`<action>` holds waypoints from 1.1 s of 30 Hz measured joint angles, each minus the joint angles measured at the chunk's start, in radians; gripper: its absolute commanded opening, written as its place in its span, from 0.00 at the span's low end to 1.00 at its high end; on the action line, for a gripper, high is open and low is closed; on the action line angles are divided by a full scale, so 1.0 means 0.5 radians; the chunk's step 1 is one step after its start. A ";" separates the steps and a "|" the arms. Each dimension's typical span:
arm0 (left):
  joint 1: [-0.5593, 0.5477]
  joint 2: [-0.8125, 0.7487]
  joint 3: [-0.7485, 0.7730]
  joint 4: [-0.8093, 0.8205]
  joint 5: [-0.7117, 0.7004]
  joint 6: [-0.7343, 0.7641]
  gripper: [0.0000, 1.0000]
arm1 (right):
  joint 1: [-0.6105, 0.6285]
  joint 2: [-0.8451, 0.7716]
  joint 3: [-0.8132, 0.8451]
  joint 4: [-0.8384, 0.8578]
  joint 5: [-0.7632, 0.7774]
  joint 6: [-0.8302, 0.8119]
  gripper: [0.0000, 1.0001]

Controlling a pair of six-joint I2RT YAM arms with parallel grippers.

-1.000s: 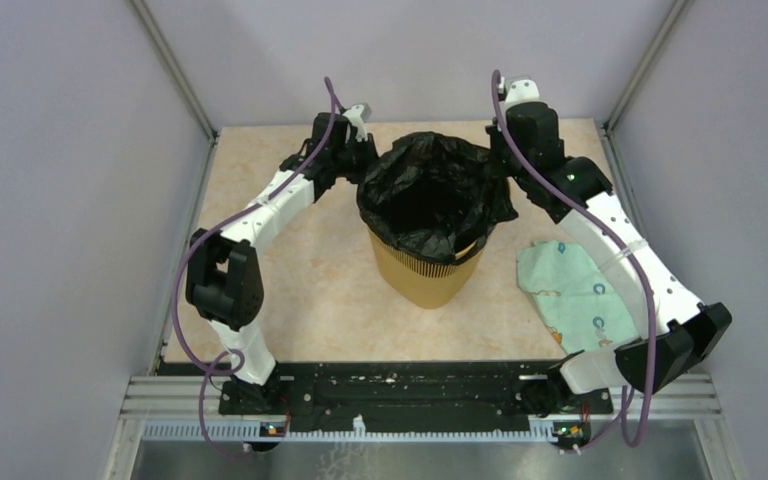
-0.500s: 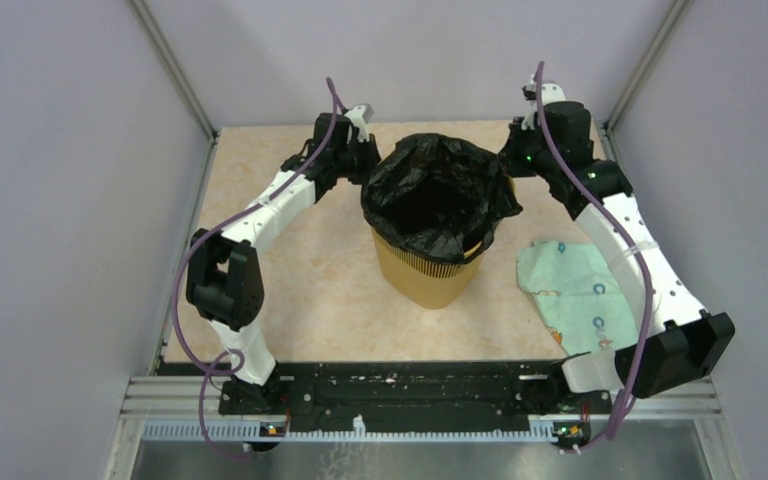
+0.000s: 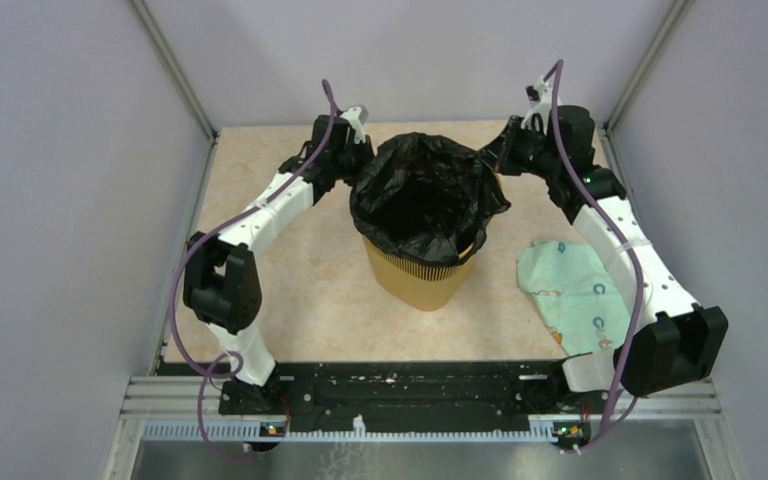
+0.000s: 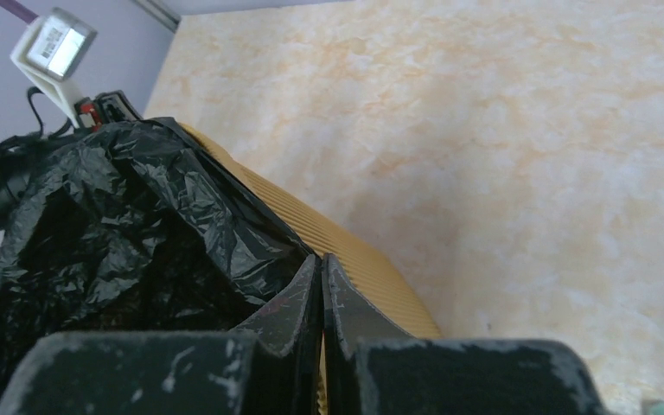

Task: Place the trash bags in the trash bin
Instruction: Place the trash bag in the trash bin.

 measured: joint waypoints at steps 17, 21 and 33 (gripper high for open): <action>0.032 -0.272 -0.142 -0.092 -0.214 -0.028 0.27 | 0.002 0.143 0.068 0.078 -0.084 0.169 0.21; 0.032 -0.271 -0.142 -0.102 -0.212 -0.029 0.27 | 0.002 0.115 0.145 -0.115 0.032 0.112 0.34; 0.032 -0.212 -0.072 -0.127 -0.176 -0.027 0.26 | 0.025 -0.018 0.384 -0.544 0.327 -0.026 0.57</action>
